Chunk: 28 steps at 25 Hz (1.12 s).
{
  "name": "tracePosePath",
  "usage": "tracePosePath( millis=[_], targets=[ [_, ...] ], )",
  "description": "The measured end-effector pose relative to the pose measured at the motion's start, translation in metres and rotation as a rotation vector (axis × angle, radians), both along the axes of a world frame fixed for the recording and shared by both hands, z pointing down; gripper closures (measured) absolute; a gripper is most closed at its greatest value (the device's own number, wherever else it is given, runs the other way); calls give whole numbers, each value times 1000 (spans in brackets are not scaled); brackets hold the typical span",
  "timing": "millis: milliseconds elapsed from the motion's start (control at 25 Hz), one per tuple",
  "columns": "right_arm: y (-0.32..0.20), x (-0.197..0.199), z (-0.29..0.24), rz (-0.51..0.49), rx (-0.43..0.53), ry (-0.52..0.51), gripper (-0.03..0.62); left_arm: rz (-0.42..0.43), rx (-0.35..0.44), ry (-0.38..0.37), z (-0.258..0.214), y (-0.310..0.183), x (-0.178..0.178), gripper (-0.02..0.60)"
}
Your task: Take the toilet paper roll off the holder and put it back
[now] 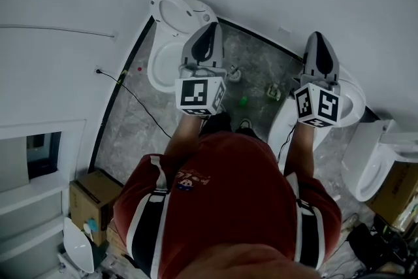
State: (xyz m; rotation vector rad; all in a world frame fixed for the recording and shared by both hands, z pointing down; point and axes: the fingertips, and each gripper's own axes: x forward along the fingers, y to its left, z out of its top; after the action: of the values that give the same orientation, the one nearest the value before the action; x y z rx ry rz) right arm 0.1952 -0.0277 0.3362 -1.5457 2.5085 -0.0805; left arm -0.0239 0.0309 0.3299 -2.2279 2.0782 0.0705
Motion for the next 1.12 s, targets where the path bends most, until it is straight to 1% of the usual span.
tracePosePath(
  millis=[160,280,440,600,880,1120],
  targets=[
    [-15,-7,-3,11,2,9,586,16,6,9,-1,-17,-6,563],
    [-27,-21,-8,27,16,16,586,35,13,17,-1,-31,-18,563],
    [-67,-41,-9,48,31,32,586,51,19,28,6,-74,-40,563],
    [-95,-70,-23,66,45,48,586,77,29,26,-3,-108,-66,563],
    [-150,-109,-26,124,27,73,586,143,31,20,-10,-176,-102,563],
    [-185,-136,-22,172,15,103,586,202,24,21,-7,-218,-129,563]
  ],
)
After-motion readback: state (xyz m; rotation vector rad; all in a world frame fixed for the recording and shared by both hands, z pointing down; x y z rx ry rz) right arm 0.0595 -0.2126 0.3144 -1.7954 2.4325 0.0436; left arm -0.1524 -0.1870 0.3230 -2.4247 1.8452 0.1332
